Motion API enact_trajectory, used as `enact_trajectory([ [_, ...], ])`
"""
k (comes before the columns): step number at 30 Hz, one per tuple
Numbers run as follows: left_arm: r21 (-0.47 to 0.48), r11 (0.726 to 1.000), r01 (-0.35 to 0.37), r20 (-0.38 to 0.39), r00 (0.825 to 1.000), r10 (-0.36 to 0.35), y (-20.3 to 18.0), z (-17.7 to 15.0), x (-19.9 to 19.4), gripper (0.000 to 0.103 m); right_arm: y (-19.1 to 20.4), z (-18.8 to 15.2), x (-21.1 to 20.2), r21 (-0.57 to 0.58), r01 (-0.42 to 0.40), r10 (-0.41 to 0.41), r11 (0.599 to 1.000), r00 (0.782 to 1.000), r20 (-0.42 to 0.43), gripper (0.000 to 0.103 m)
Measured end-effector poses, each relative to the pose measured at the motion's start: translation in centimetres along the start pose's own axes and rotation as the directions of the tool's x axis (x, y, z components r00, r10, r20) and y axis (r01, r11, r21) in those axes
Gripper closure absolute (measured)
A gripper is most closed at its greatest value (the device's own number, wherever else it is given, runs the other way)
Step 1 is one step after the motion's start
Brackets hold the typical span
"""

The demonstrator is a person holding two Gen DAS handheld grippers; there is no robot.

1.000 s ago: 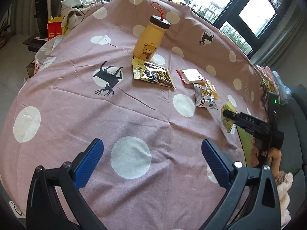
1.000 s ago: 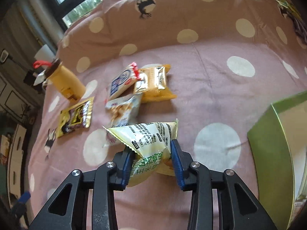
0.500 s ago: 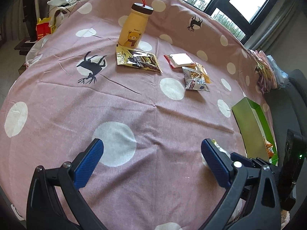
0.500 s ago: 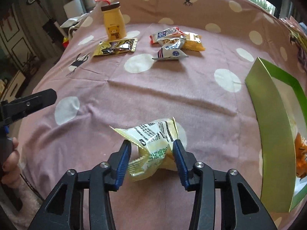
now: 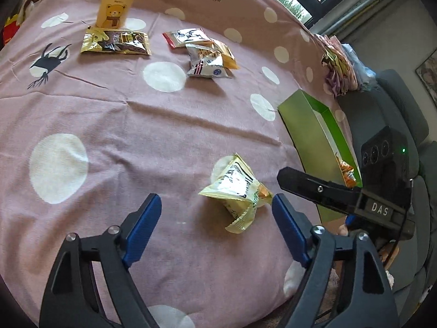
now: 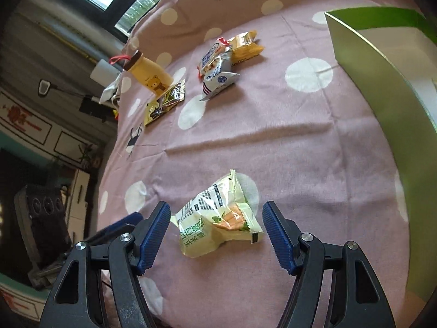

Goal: Organize snacks
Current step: 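Lift the pale green bag and carry it over the green box, then lower the pale green bag into the box and open the right tool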

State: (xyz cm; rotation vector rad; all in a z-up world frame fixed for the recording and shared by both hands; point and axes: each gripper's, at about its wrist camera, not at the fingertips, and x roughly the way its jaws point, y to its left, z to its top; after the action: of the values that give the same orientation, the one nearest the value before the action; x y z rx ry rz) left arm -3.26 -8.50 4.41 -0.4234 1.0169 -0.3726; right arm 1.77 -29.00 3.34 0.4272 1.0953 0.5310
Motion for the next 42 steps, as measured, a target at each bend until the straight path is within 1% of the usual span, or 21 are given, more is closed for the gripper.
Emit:
enact_trajectory([
  [1,0.002,1.000,-0.005,-0.011,1.000,0.005,-0.3,0.0,0.6,0.024,-0.2,0.1,0.2,0.012,-0.013,0.013,1.000,1.000,-0.007,0.032],
  [2,0.004,1.000,-0.006,-0.027,1.000,0.006,-0.7,0.0,1.3,0.029,-0.4,0.1,0.4,0.026,-0.015,0.015,1.000,1.000,-0.012,0.032],
  [4,0.008,1.000,-0.002,-0.053,0.999,0.003,-1.2,0.0,2.4,0.036,-0.7,0.3,0.7,0.025,0.006,-0.006,1.000,1.000,-0.028,0.032],
  [6,0.017,1.000,-0.014,-0.070,0.997,0.015,-1.7,-0.1,3.4,0.050,-1.3,0.4,1.0,0.041,-0.003,0.005,0.999,0.999,-0.042,0.032],
  [7,0.020,0.999,-0.026,-0.080,0.996,0.027,-1.8,-0.2,3.9,0.053,-1.6,0.5,1.1,0.056,-0.018,0.020,0.998,0.999,-0.046,0.032],
  [9,0.017,0.999,-0.043,-0.098,0.994,0.045,-1.9,-0.3,4.8,0.073,-1.9,0.6,1.7,0.064,-0.042,0.046,0.997,0.997,-0.064,0.032],
  [10,0.008,0.999,-0.039,-0.104,0.994,0.040,-1.9,-0.4,5.2,0.076,-2.0,0.7,2.2,0.065,-0.052,0.057,0.997,0.995,-0.078,0.032],
  [11,0.002,0.999,-0.038,-0.109,0.993,0.038,-2.0,-0.4,5.5,0.076,-2.1,0.7,2.6,0.064,-0.056,0.062,0.996,0.994,-0.094,0.034],
  [12,0.007,0.999,-0.051,-0.100,0.994,0.051,-2.1,-0.5,5.6,0.077,-2.1,0.7,3.3,0.064,-0.059,0.065,0.996,0.992,-0.109,0.039],
  [13,0.023,0.997,-0.075,-0.084,0.993,0.077,-2.5,-0.5,5.6,0.077,-2.1,0.7,3.6,0.063,-0.055,0.062,0.996,0.992,-0.113,0.041],
  [15,0.071,0.990,-0.125,-0.054,0.990,0.129,-3.3,-0.4,5.6,0.081,-1.7,0.6,3.6,0.034,-0.031,0.034,0.999,0.995,-0.094,0.052],
  [17,0.091,0.986,-0.143,-0.033,0.989,0.147,-4.0,-0.1,5.5,0.083,-1.3,0.6,3.2,0.011,-0.028,0.028,1.000,0.996,-0.081,0.056],
  [19,0.097,0.988,-0.121,-0.004,0.993,0.122,-4.8,0.4,5.2,0.083,-0.8,0.7,1.9,-0.020,-0.009,0.008,1.000,0.999,-0.037,0.056],
  [21,0.126,0.988,-0.093,0.046,0.995,0.088,-6.3,1.0,4.4,0.083,-0.3,1.0,-0.2,-0.056,0.011,-0.009,0.998,0.999,0.033,0.056],
  [24,0.177,0.984,-0.033,0.104,0.995,0.015,-8.9,1.8,3.3,0.083,-0.1,1.2,-3.8,-0.075,0.032,-0.021,0.997,0.989,0.146,0.056],
  [28,0.265,0.963,0.035,0.151,0.985,-0.078,-12.9,2.2,3.1,0.083,-0.5,1.2,-8.7,-0.068,0.099,-0.076,0.993,0.956,0.282,0.056],
  [30,0.318,0.946,0.066,0.142,0.983,-0.116,-15.3,2.4,3.8,0.083,-1.4,1.1,-11.1,-0.047,0.129,-0.106,0.991,0.936,0.335,0.056],
  [32,0.364,0.926,0.097,0.120,0.981,-0.149,-17.2,2.4,4.6,0.083,-2.5,0.9,-12.9,-0.014,0.158,-0.142,0.987,0.919,0.368,0.056],
  [36,0.424,0.893,0.148,0.074,0.978,-0.197,-20.5,2.5,6.6,0.083,-5.2,0.7,-15.5,0.076,0.184,-0.199,0.980,0.886,0.418,0.056],
  [39,0.460,0.869,0.180,0.041,0.974,-0.224,-22.4,2.3,8.1,0.083,-7.2,0.3,-17.2,0.150,0.201,-0.247,0.968,0.861,0.445,0.056],
  [42,0.482,0.852,0.202,-0.001,0.973,-0.230,-24.0,2.2,9.8,0.083,-8.9,0.0,-18.2,0.217,0.210,-0.288,0.954,0.845,0.450,0.056],
])
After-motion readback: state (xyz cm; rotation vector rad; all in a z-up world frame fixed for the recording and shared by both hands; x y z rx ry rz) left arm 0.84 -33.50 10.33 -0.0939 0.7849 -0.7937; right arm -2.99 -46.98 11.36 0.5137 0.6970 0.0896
